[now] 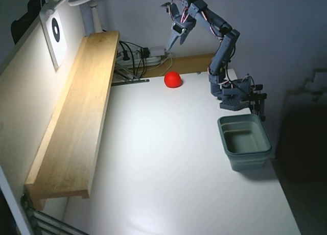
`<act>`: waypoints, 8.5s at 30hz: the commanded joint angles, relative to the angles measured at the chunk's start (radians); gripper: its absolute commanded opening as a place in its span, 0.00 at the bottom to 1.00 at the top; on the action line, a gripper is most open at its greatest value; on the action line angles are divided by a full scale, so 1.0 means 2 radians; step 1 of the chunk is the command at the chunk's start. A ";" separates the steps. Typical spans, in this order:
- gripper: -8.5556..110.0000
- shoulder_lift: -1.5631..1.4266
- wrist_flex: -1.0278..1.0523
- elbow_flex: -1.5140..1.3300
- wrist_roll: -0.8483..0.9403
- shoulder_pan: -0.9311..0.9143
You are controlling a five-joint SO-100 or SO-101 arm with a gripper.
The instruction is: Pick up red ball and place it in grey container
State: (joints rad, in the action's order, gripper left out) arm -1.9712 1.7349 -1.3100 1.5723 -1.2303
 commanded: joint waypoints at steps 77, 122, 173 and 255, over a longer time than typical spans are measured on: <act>0.39 0.165 -0.394 -0.215 -0.001 -0.027; 0.27 0.194 -0.523 -0.316 -0.001 -0.027; 0.27 0.332 0.002 0.432 -0.001 0.096; 0.27 0.307 0.006 0.368 -0.001 1.115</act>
State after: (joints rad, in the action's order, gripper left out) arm -1.2855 1.7211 -0.5062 1.5723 0.9879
